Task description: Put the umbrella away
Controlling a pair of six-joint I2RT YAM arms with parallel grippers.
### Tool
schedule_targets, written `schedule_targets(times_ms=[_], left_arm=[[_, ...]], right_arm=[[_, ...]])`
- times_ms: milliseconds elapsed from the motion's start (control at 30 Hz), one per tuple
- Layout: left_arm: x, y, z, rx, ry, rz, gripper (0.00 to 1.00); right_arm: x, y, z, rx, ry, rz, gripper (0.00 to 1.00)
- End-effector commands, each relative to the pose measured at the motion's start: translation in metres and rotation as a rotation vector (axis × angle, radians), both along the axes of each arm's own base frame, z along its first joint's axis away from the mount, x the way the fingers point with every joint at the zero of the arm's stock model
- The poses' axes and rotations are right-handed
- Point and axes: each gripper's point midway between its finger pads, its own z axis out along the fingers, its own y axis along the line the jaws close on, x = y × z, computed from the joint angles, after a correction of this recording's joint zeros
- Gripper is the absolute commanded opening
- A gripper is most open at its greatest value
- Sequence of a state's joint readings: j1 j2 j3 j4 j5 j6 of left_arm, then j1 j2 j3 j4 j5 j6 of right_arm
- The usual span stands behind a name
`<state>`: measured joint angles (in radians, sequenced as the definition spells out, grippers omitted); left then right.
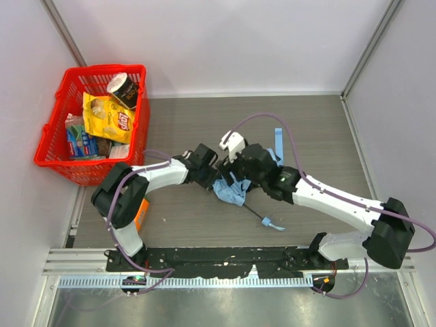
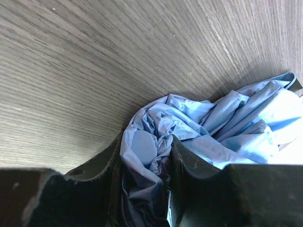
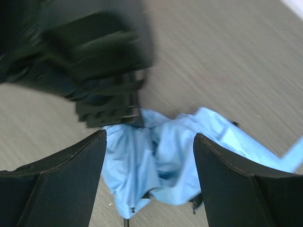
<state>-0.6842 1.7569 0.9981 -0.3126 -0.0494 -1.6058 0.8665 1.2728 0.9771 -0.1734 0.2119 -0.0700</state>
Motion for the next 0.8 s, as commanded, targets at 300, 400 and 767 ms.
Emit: schedule_targets(times_ms=[300, 400, 767], left_arm=[[-0.036, 0.028, -0.023, 0.139, 0.146, -0.047, 0.00], [-0.035, 0.025, -0.021, 0.126, 0.146, -0.039, 0.00], [-0.033, 0.026, -0.020, 0.128, 0.159, -0.022, 0.00]], right_arm=[[-0.016, 0.053, -0.089, -0.159, -0.049, 0.258, 0.79], [-0.021, 0.054, -0.108, -0.183, -0.030, 0.265, 0.79], [-0.033, 0.041, -0.158, -0.289, 0.039, 0.240, 0.78]])
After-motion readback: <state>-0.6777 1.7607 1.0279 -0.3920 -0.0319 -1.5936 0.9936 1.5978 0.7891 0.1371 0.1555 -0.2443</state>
